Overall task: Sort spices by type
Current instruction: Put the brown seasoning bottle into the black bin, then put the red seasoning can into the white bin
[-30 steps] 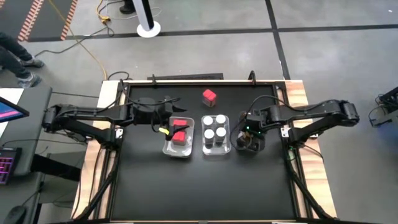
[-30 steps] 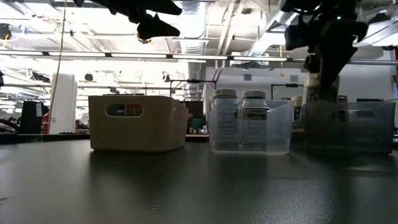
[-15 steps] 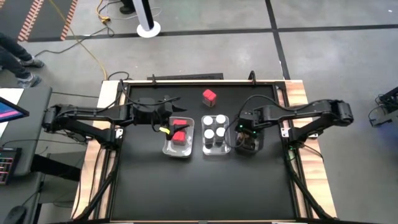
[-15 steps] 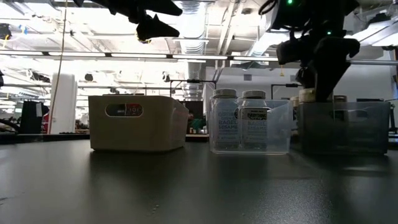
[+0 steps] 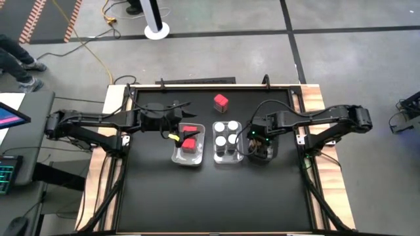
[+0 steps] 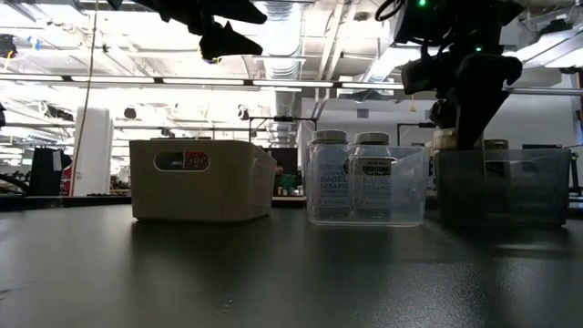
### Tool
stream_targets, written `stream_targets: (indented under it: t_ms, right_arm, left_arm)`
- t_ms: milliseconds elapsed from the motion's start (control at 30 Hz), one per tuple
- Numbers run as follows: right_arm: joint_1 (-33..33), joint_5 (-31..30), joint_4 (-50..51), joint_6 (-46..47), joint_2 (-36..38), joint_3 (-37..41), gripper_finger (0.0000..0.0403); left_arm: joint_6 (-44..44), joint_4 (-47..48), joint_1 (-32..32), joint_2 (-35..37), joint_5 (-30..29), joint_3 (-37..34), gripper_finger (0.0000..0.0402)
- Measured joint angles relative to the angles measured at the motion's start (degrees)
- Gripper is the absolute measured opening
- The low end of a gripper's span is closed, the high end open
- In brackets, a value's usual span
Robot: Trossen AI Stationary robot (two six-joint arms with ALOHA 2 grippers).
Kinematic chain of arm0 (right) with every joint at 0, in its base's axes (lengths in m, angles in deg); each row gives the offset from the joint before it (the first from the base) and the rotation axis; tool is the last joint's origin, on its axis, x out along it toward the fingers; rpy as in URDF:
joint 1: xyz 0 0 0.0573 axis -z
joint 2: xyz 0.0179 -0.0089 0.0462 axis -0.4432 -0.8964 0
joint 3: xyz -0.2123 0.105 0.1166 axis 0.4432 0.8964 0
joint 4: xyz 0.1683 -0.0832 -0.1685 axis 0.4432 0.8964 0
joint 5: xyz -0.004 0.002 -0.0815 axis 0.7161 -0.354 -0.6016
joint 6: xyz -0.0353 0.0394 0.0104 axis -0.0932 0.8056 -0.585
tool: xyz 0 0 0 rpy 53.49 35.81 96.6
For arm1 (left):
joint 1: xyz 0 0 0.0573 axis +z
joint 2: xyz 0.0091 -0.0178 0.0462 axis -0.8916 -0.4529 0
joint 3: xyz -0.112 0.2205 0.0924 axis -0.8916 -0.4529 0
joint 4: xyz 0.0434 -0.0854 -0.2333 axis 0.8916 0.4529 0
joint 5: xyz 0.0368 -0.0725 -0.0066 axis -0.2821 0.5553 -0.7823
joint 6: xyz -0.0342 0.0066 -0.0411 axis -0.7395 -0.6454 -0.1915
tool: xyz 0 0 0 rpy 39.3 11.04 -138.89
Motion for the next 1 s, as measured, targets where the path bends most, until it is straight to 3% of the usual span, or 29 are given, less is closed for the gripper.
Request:
stream_targets:
  t_ms: [267, 633, 1000]
  right_arm:
    - [0.0, 0.0, 0.0, -0.6, 0.0, 0.0, 0.0342]
    - [0.0, -0.1, 0.1, -0.5, 0.0, 0.0, 0.0397]
    - [0.0, -0.2, 6.3, -0.4, 0.4, -4.9, 0.0391]
  left_arm:
    - [0.0, 0.0, 0.0, 0.0, 0.0, 0.0, 0.0353]
    - [-0.6, 0.0, 0.0, 0.0, 0.0, 0.0, 0.0353]
    - [-0.6, 0.1, 0.0, 0.0, 0.1, 0.0, 0.0353]
